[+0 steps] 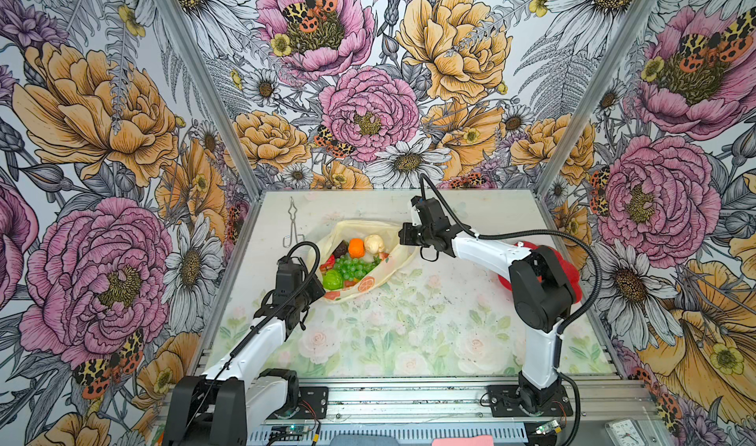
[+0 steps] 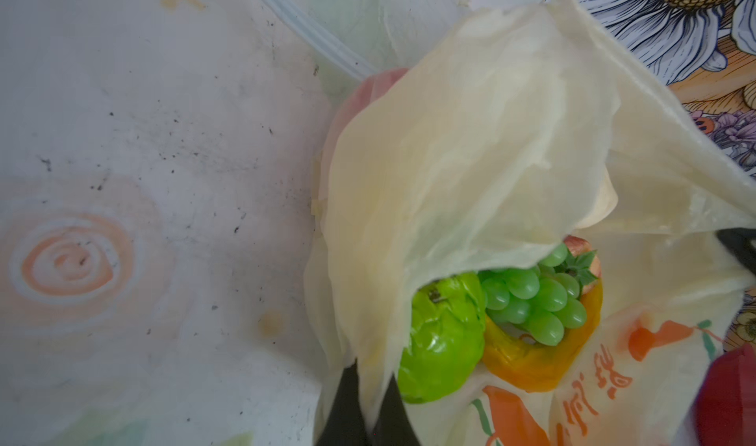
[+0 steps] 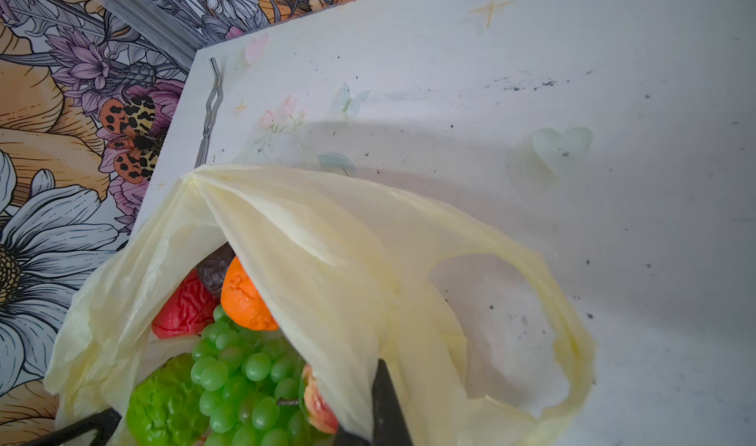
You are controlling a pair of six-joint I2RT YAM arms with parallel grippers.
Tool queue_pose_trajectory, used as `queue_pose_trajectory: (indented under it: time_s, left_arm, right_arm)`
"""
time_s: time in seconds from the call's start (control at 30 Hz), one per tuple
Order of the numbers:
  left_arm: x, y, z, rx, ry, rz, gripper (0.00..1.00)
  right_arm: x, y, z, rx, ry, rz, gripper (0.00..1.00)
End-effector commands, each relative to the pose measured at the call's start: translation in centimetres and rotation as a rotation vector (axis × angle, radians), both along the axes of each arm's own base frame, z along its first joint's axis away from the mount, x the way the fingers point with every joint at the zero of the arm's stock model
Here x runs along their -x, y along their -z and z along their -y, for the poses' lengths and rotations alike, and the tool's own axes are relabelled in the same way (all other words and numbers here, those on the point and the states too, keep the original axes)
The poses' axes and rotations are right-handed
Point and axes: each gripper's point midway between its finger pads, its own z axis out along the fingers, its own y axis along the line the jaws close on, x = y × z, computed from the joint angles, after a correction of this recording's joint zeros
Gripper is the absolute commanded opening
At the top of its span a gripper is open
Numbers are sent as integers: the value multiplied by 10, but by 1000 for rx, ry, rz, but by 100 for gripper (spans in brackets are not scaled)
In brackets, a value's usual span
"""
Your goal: Take the fake fruits out of the plastic bag
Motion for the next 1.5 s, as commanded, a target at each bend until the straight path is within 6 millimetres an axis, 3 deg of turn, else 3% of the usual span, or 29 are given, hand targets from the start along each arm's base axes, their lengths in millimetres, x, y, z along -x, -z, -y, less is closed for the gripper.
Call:
queue_pose_trajectory:
  time_s: [0.0,0.13,0.2,0.33,0.43,0.57,0.67,0.73,0.83,1.0,1.17,1.47]
  left_arm:
    - [-6,-18,-3,-16,-2,75,0]
    - [-20,-46,-15,-3,-41,142,0]
    - [-30,-70,-16,21,-49,203,0]
    - [-31,-94,-17,5,-73,280,0]
    - [-20,-78,-11,9,-54,256,0]
    - [2,-40,18,88,35,138,0]
    - [15,-18,20,68,51,68,0]
    - [15,-16,22,78,65,53,0]
    - [13,-15,25,69,73,33,0]
    - [5,-13,28,25,111,24,0]
    - [1,-19,36,-27,170,53,0]
    - [-2,-29,55,-59,268,142,0]
  right_arm:
    - [-24,-11,-18,-39,-27,38,0]
    - [-39,-32,-33,-74,-33,79,0]
    - [-44,-50,-39,-95,-35,110,0]
    - [-44,-72,-42,-112,-38,145,0]
    - [-37,-62,-43,-101,-57,129,0]
    - [-31,-32,-36,-61,-67,84,0]
    - [-28,-26,-30,-54,-62,67,0]
    - [-26,-26,-24,-44,-49,66,0]
    - [-21,-28,-14,-34,-27,64,16]
    - [-2,-55,6,-33,-5,99,54]
    - [33,-75,49,47,55,114,71]
    - [103,-55,187,404,288,8,85]
